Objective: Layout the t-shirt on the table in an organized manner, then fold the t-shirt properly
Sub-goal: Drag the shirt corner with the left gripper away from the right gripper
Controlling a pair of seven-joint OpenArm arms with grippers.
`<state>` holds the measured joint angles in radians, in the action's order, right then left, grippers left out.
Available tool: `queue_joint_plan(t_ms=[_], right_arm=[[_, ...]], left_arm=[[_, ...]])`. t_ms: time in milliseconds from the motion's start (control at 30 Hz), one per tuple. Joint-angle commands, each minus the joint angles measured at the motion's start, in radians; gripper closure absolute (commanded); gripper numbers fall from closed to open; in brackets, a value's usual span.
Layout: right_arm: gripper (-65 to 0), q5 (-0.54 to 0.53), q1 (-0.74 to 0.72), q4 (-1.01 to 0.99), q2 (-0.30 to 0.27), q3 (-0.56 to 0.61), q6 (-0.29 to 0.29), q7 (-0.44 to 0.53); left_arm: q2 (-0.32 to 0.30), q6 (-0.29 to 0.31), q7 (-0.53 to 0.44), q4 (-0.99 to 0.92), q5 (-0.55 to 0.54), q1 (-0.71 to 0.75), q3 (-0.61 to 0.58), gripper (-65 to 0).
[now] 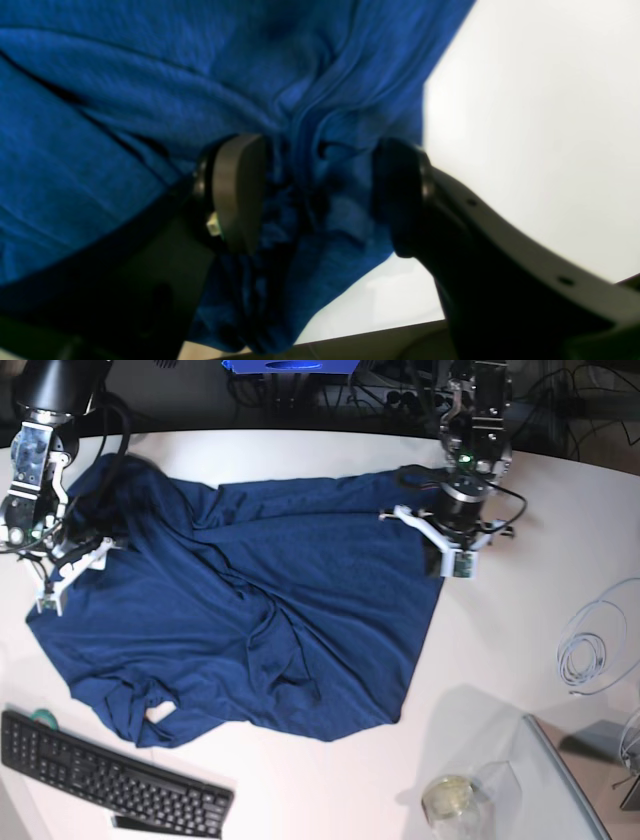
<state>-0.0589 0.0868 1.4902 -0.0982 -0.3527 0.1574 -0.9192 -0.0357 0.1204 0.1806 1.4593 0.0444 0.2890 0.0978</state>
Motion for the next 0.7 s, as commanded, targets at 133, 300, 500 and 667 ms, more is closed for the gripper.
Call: queue_joint_plan(t_ms=[133,300,500,667], right_arm=[[-35.6,0.000,-0.031,0.011,0.027,-0.061,-0.003,0.038],[-32.6,0.000,-0.046,-0.056,0.025,-0.064,-0.003,0.045],[0.0,0.000,-0.049,-0.067,0.021,-0.067,-0.003,0.045],[-0.5,0.000,-0.068,-0.070,-0.022,-0.067,-0.003,0.044]], left_arm=[[-0.002,0.000,-0.016,-0.114,-0.002,-0.023,-0.014,0.0],[-0.010,0.000,-0.016,-0.133,-0.002,-0.026,-0.011,0.0],[-0.043,-0.001,-0.016,-0.141,-0.002,-0.027,-0.011,0.0],[-0.094,-0.003,-0.016,-0.188,-0.002,-0.030,-0.010,0.0]])
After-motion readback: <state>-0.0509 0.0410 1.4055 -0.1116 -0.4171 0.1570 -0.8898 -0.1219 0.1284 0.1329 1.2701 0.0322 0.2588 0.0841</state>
